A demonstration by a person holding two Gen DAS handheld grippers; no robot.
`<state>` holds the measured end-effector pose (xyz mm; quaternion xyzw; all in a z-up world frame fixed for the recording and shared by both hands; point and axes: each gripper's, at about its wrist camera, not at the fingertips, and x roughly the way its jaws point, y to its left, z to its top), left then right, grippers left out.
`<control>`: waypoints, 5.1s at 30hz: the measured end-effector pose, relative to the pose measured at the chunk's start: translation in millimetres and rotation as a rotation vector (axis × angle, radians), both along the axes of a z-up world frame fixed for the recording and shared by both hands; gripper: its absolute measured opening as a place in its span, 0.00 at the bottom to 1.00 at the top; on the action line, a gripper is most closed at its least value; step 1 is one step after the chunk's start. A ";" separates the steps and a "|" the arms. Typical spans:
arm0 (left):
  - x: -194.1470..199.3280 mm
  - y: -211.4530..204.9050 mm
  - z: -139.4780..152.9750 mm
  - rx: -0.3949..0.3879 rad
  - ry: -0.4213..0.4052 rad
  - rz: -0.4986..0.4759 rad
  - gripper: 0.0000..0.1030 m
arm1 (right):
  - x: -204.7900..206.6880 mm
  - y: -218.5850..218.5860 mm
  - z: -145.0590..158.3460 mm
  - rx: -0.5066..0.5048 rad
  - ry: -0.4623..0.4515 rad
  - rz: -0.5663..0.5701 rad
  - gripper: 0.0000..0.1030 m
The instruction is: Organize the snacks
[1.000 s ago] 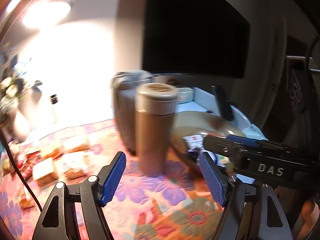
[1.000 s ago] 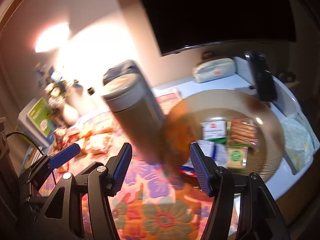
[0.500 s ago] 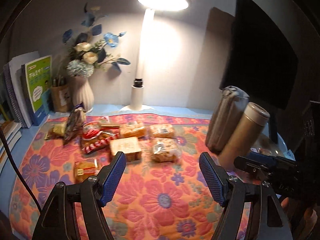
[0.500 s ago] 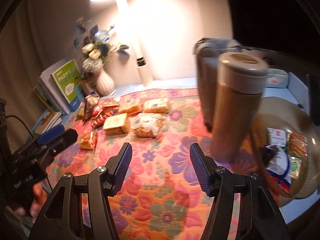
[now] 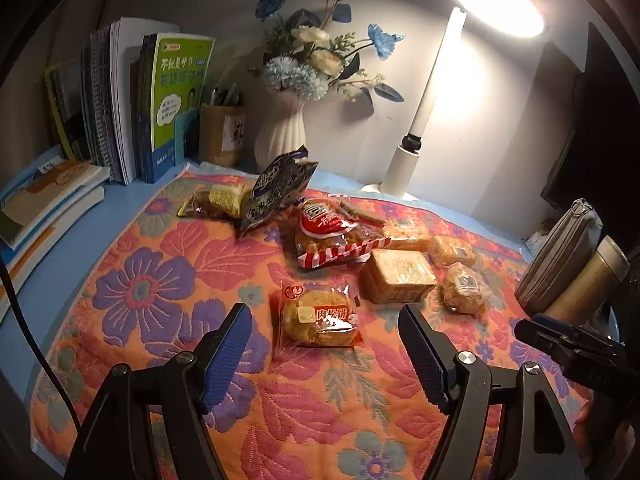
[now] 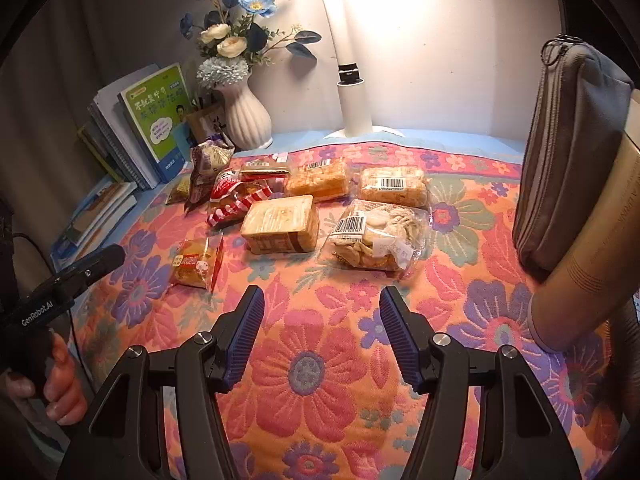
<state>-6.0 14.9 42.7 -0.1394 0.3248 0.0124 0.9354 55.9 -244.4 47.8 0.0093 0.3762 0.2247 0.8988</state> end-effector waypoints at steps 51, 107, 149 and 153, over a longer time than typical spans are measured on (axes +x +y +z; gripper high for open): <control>78.7 7.9 -67.3 -0.115 0.143 0.018 0.78 | 97.5 104.3 -35.6 -0.146 0.123 0.399 0.72; 81.4 1.3 -68.0 -0.079 0.156 0.021 0.81 | 53.5 99.8 -61.4 -0.284 0.092 0.381 0.53; 1.9 -357.4 71.0 0.041 -0.068 -0.709 0.55 | -78.8 -321.1 37.0 0.223 -0.053 -0.445 0.53; 2.5 -399.7 76.4 0.063 -0.070 -0.756 0.55 | -74.4 -359.7 35.6 0.240 -0.053 -0.527 0.53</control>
